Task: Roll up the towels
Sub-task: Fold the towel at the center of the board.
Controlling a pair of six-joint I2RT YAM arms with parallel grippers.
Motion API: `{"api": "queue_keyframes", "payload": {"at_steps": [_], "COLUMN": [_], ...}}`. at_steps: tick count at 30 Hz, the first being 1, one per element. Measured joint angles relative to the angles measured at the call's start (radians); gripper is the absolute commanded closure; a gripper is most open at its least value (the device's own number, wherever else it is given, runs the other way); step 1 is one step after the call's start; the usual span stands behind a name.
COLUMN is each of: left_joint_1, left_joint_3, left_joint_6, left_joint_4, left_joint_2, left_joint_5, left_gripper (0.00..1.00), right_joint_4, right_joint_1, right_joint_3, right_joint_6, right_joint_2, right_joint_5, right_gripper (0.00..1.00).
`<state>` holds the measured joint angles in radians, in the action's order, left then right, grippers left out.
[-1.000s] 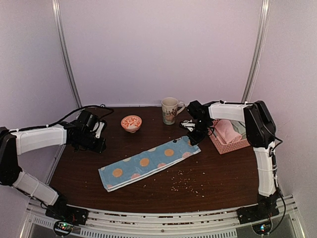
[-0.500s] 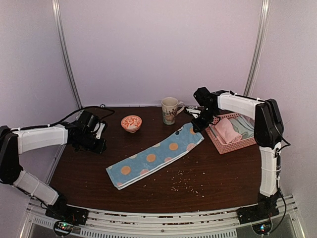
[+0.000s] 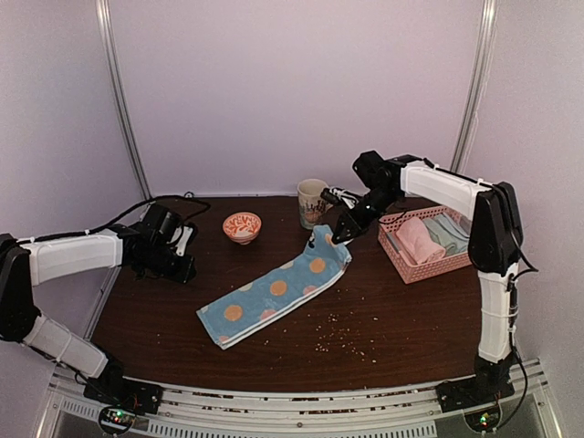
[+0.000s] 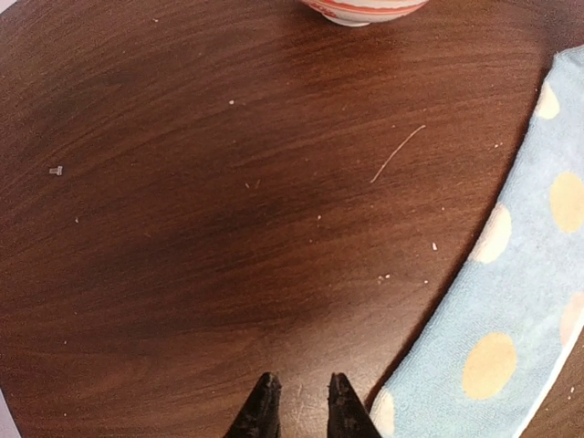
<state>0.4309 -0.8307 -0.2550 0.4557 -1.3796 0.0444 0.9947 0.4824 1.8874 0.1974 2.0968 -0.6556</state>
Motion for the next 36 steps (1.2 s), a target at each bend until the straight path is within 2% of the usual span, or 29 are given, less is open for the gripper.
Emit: {"api": "queue_keyframes", "payload": {"at_steps": [8,14,17,23,28,36], "left_joint_1": [0.0,0.0,0.0,0.0,0.0,0.011], "left_joint_3": [0.008,0.009,0.019,0.095,0.188,0.263], "left_joint_6": [0.008,-0.006,-0.031,-0.15,-0.272,-0.391], "left_joint_4": [0.006,0.015,0.018,0.052,0.097,0.1], "left_joint_2": [-0.026,-0.019,0.0,0.038,0.139,0.172], "left_joint_5": [0.004,-0.011,-0.034,-0.101,-0.166,-0.258], "left_gripper": [0.83,0.82,0.85,0.93,0.99,1.0], "right_joint_4": [0.004,-0.035,-0.056,-0.135,-0.202,-0.267], "right_joint_1": [0.137,0.239,0.276,0.34,0.372,0.431], "right_joint_3": [0.047,0.075,0.102,0.158,0.18,0.222], "right_joint_6": [-0.05,-0.122,-0.159,-0.255,-0.346,-0.428], "right_joint_2": [0.072,0.114,0.137,0.203,0.223,0.288], "right_joint_5": [-0.163,-0.196,-0.204,-0.224,-0.224,-0.223], "right_gripper": [1.0,1.0,1.0,1.0,1.0,1.0]}}
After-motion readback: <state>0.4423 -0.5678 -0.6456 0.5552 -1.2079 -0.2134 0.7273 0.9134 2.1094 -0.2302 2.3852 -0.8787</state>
